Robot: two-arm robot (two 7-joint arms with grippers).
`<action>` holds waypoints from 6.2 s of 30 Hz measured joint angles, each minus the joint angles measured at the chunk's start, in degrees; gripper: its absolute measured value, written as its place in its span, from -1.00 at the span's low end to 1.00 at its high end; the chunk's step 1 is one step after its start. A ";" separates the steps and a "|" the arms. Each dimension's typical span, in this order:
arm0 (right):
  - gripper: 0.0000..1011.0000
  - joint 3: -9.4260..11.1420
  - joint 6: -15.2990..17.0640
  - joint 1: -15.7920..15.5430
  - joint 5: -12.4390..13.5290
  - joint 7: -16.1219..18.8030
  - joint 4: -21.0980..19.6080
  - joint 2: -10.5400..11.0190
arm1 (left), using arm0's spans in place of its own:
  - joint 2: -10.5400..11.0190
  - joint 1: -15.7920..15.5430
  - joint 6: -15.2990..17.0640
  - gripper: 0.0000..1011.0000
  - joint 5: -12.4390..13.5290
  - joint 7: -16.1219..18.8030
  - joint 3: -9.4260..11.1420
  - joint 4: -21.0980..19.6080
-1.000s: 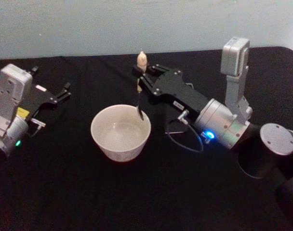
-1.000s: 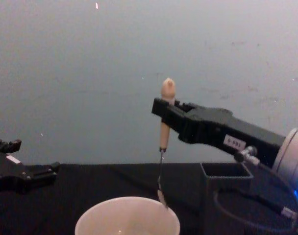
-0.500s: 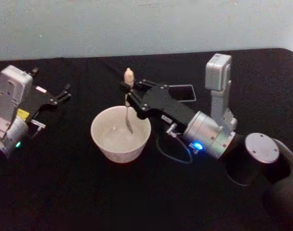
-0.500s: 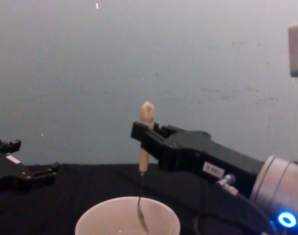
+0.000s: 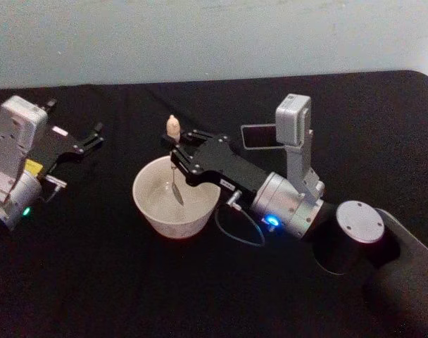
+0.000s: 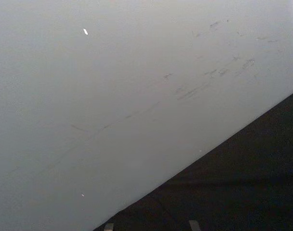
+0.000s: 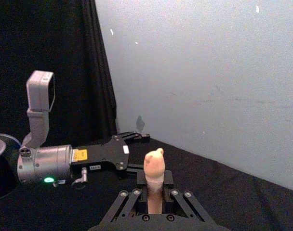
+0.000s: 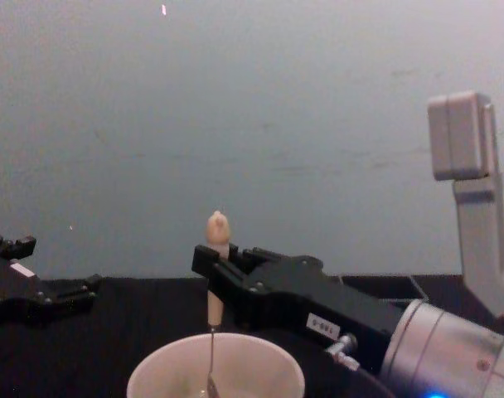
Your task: Pick up the stirring spoon with one hand, stir inside the cup, then place it back in its original position.
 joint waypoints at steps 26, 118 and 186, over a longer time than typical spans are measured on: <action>-0.63 1.02 -2.20 1.65 -4.08 -2.37 5.12 -3.28 | 0.00 0.00 0.00 0.98 0.00 0.00 0.00 0.00; -0.63 3.22 -1.71 0.04 -6.54 -3.59 3.64 -2.89 | 0.00 0.00 0.00 0.98 0.00 0.00 0.00 0.00; -0.63 2.50 -1.30 -0.90 -6.14 -3.91 1.68 -2.21 | 0.00 0.00 0.00 0.98 0.00 0.00 0.00 0.00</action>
